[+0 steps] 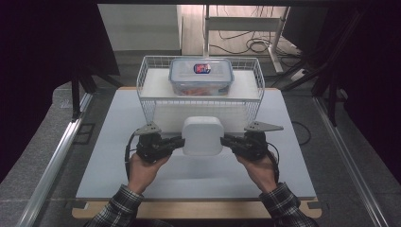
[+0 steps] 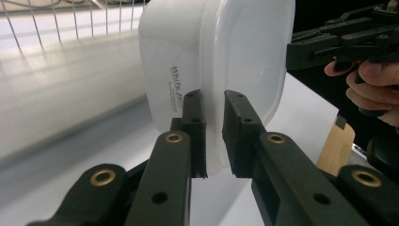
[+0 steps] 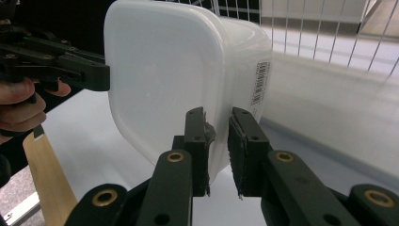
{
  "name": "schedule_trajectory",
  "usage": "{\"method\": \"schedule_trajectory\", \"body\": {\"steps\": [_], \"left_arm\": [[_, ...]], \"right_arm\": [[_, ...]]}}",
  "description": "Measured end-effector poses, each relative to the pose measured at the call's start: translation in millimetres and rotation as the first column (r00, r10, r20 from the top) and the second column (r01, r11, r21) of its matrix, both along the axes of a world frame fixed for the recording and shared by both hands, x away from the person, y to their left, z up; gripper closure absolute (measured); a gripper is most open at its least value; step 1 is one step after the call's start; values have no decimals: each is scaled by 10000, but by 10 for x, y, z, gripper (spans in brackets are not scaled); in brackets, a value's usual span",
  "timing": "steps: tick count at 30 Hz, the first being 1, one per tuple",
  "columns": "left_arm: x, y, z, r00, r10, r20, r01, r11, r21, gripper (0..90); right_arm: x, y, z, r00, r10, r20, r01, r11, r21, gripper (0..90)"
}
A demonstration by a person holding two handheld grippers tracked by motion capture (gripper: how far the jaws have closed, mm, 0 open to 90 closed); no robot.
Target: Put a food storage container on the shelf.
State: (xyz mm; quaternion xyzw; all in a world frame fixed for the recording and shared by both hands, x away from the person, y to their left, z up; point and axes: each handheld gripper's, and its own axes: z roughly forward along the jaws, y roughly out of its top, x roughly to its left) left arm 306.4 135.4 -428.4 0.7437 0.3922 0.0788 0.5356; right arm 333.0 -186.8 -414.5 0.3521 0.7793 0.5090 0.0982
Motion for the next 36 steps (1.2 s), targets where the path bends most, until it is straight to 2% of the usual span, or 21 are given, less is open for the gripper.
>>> {"method": "schedule_trajectory", "body": {"steps": [5, 12, 22, 27, 36], "left_arm": [[39, 10, 152, 9995, -10, 321, 6, 9999, 132, 803], [55, 30, 354, 9975, 137, 691, -144, 9998, 103, 803], [79, 62, 672, 9885, 346, 1470, -388, 9989, 259, 802], [92, 82, 797, 9837, 484, 1729, -534, 9983, 245, 803], [127, 148, 991, 9786, 663, 1949, -695, 9975, 94, 802]], "right_arm": [[37, 12, 136, 9996, -14, 271, 13, 10000, 49, 777], [76, 33, 336, 9985, -7, 549, -4, 9998, 191, 778], [125, 92, 647, 9914, 19, 1306, -43, 9998, 180, 778], [160, 133, 782, 9870, 32, 1607, -64, 9998, 193, 777], [209, 220, 1032, 9818, 63, 1900, -85, 9999, 112, 777]]}}
